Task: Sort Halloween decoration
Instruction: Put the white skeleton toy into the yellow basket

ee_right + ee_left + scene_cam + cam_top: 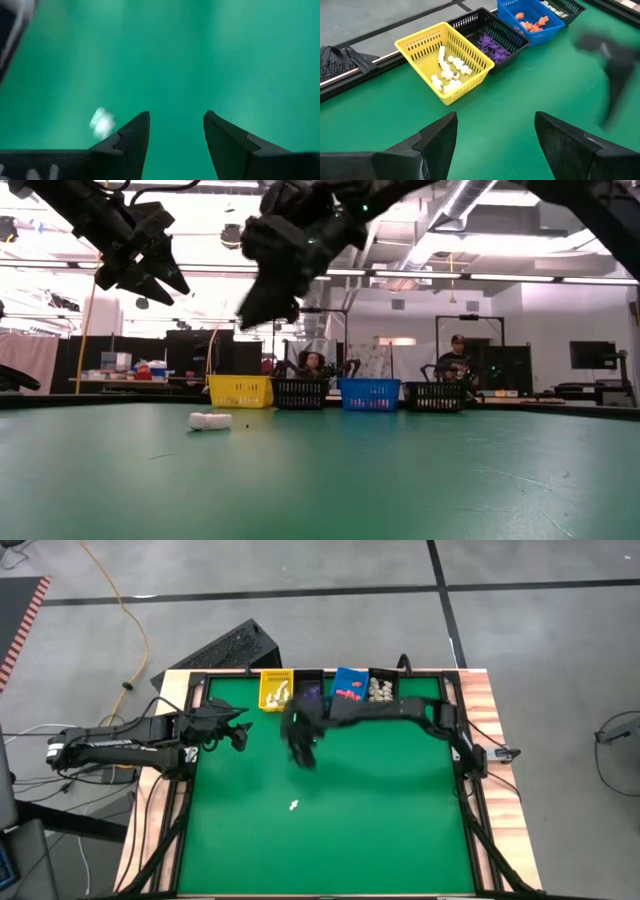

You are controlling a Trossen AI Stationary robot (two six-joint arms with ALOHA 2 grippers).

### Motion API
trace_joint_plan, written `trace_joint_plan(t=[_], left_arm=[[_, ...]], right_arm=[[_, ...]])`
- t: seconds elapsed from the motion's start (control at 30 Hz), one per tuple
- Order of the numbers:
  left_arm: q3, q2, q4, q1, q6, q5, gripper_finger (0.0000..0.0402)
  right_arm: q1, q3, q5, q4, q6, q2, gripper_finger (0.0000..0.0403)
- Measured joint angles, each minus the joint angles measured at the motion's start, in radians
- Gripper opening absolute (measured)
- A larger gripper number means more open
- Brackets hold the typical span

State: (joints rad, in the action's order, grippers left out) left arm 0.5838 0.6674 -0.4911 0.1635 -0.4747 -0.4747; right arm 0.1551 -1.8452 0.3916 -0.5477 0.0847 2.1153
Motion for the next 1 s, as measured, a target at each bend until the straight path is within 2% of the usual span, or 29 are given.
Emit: trace_joint_plan(t=[0.07, 0.2, 0.37, 0.57, 0.9, 1.0], left_arm=[[0.000, 0.000, 0.001, 0.000, 0.000, 0.000, 0.0256], [0.000, 0.000, 0.000, 0.000, 0.000, 0.001, 0.0256], [0.000, 0.000, -0.008, 0.000, 0.000, 0.002, 0.0256], [0.000, 0.000, -0.022, 0.000, 0.003, 0.010, 0.0256], [0.000, 0.001, -0.039, 0.000, -0.006, 0.025, 0.0256], [0.000, 0.001, -0.045, 0.000, -0.006, 0.025, 0.0256]], right_arm=[[-0.055, 0.004, -0.001, -0.089, 0.066, 0.011, 0.0210], [-0.162, 0.002, -0.023, -0.083, 0.130, 0.041, 0.0209], [-0.261, 0.004, -0.118, -0.032, 0.205, 0.103, 0.0209], [-0.276, -0.001, -0.131, 0.064, 0.230, 0.133, 0.0209], [-0.283, 0.004, -0.133, 0.055, 0.237, 0.187, 0.0209], [-0.294, 0.000, -0.169, 0.063, 0.237, 0.217, 0.0209]])
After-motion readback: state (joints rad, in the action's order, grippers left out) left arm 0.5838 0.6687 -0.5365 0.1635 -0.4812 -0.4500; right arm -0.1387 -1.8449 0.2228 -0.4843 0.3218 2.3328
